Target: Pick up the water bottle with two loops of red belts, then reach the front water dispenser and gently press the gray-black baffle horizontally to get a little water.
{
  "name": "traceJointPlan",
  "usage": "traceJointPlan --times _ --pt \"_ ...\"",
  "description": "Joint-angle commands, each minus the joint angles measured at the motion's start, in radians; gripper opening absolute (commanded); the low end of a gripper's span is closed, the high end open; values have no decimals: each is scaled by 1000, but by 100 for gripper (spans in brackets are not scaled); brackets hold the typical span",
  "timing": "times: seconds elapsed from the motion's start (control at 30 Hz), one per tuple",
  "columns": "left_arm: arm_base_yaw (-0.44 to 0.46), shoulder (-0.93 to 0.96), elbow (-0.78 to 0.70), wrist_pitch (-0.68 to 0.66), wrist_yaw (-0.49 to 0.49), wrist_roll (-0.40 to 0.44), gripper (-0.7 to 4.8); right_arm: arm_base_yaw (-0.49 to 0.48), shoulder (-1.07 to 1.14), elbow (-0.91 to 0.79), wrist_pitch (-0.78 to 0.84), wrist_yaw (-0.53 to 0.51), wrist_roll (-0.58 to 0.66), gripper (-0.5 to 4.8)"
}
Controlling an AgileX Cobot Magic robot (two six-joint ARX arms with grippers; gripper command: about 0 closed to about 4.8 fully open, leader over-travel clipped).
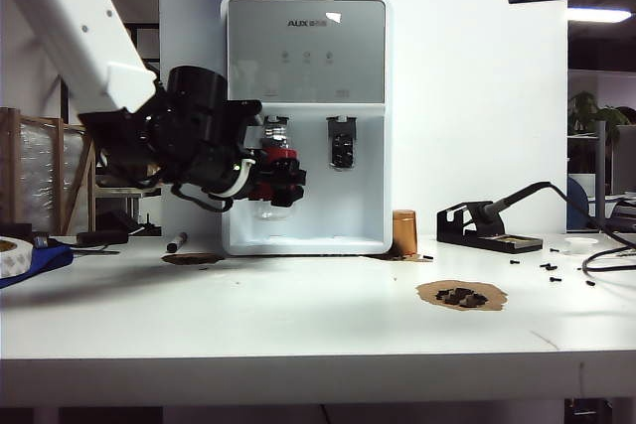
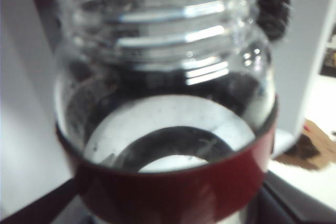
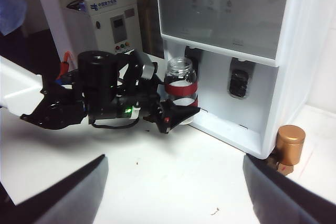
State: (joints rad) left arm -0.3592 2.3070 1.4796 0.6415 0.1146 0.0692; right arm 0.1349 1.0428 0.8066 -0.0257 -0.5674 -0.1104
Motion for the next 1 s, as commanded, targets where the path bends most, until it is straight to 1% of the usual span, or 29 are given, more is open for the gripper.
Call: traceJointPlan --times 0.03,0.27,0.37,0.63,0.83,1.0 --pt "1 26 69 -47 -3 -2 -5 3 -1 3 13 -1 6 412" --pt "8 35 79 -58 -7 -2 -5 3 -2 3 14 -1 6 412" --pt "27 37 80 -58 -16 -6 -5 3 -4 3 14 -1 10 412" --pt "38 49 84 -31 -17 -6 -5 3 -10 3 14 -1 9 412" --pt "34 61 132 -31 -18 -7 -5 3 -10 3 14 0 9 412" --pt "37 81 180 -74 -20 -7 -5 3 -10 3 21 0 9 412"
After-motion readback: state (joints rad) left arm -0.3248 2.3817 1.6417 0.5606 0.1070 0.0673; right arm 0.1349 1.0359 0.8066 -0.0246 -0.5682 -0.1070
